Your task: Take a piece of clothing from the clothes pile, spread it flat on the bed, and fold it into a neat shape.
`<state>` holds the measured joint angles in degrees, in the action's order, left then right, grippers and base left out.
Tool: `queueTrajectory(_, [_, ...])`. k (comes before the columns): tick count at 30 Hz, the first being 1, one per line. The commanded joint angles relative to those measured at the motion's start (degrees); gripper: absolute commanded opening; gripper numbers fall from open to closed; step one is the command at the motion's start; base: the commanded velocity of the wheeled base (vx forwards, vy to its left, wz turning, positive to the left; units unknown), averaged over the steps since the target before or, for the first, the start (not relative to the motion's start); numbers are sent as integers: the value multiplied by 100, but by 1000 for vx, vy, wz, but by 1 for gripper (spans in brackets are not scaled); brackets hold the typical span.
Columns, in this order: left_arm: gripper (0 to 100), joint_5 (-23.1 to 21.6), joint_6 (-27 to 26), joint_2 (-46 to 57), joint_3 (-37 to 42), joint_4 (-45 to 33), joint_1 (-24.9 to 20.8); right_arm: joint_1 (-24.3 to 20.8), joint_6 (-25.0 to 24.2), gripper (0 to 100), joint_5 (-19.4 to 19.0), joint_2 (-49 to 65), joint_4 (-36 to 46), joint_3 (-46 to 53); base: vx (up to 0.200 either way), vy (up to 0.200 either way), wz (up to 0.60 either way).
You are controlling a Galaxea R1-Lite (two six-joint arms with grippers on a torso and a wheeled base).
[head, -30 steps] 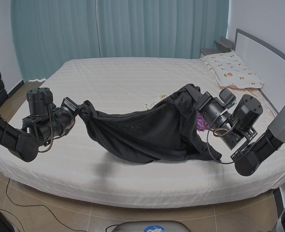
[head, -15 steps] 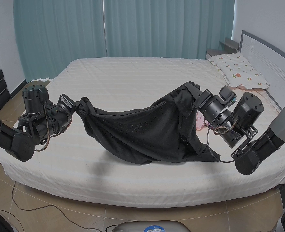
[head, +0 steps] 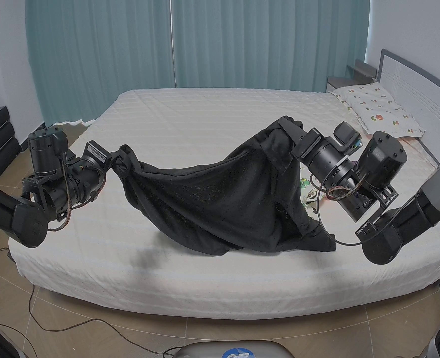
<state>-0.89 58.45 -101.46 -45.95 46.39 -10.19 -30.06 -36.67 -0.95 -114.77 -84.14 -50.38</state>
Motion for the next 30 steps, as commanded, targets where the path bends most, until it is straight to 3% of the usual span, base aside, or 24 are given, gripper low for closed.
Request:
queueTrajectory(1, [0, 1, 8, 48, -2, 2, 17, -26, -7, 0, -2, 17, 3, -33, 0, 200, 0])
queueTrajectory(14, [0, 1, -1, 83, 16, 2, 61, -35, -16, 0, -10, 8, 3, -77, 0, 200, 0])
queueTrajectory(30, [0, -34, 17, -75, 42, 20, 17, 185, -51, 0, -2, -256, -6, -42, 0, 0, 0])
